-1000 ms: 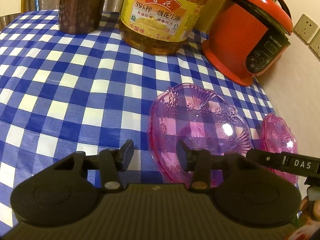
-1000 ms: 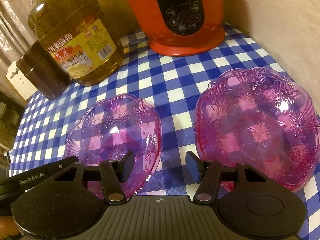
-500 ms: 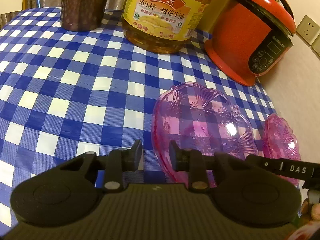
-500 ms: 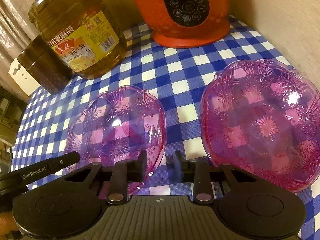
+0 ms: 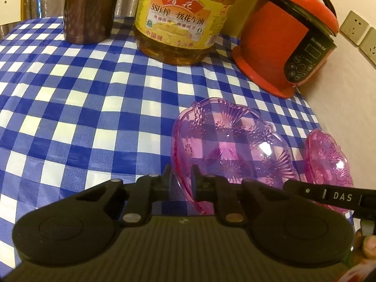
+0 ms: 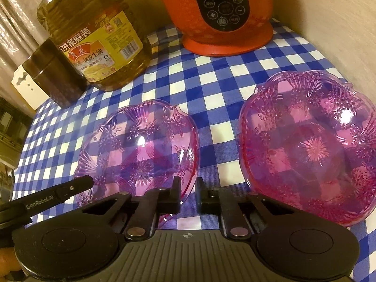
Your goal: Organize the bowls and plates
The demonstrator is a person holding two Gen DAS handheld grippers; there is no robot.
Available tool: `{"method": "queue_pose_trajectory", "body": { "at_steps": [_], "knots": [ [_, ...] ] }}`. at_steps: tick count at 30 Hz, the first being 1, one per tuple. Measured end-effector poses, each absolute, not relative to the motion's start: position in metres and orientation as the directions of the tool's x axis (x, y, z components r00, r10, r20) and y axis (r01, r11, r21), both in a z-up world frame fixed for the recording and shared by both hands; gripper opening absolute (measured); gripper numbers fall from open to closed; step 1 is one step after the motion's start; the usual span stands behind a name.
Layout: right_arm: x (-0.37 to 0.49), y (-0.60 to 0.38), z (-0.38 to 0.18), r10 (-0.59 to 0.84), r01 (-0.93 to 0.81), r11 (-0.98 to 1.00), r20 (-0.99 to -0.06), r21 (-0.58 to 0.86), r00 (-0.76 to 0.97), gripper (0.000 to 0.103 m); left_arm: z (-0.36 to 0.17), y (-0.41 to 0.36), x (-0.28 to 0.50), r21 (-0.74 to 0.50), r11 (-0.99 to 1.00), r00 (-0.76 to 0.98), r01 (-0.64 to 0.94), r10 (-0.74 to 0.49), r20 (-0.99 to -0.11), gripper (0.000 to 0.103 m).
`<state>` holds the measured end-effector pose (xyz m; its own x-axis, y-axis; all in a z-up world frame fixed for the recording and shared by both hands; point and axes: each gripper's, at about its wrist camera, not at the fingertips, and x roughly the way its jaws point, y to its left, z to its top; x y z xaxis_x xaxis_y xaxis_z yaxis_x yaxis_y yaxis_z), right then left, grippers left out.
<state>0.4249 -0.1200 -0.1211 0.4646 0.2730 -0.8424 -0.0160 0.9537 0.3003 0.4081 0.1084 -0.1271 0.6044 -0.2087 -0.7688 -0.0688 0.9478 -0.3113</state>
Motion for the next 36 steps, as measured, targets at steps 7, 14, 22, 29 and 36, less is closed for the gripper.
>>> {"method": "queue_pose_trajectory", "body": {
  "at_steps": [7,14,22,29,36],
  "knots": [
    [0.423,-0.121,-0.114,0.277,-0.029,0.953,-0.830,0.301,0.484,0.012,-0.120,0.106,0.405,-0.295,0.954,0.612,-0.059,-0.199,-0.766,0.013],
    [0.420,-0.124,-0.107,0.289,-0.037,0.949,-0.814,0.314,0.504,0.012,-0.109,0.108,0.398,-0.294,0.955,0.628,-0.050,-0.199,-0.752,0.013],
    [0.412,-0.129,-0.091,0.302,-0.053,0.944,-0.786,0.327,0.539,0.012,-0.091,0.104,0.389,-0.281,0.959,0.656,-0.025,-0.196,-0.729,0.013],
    [0.403,-0.134,-0.077,0.314,-0.058,0.938,-0.762,0.343,0.567,0.012,-0.080,0.098,0.382,-0.275,0.961,0.673,-0.013,-0.195,-0.714,0.013],
    [0.394,-0.141,-0.066,0.311,-0.060,0.937,-0.747,0.344,0.588,0.012,-0.067,0.091,0.374,-0.283,0.959,0.691,0.008,-0.210,-0.692,0.013]
  ]
}}
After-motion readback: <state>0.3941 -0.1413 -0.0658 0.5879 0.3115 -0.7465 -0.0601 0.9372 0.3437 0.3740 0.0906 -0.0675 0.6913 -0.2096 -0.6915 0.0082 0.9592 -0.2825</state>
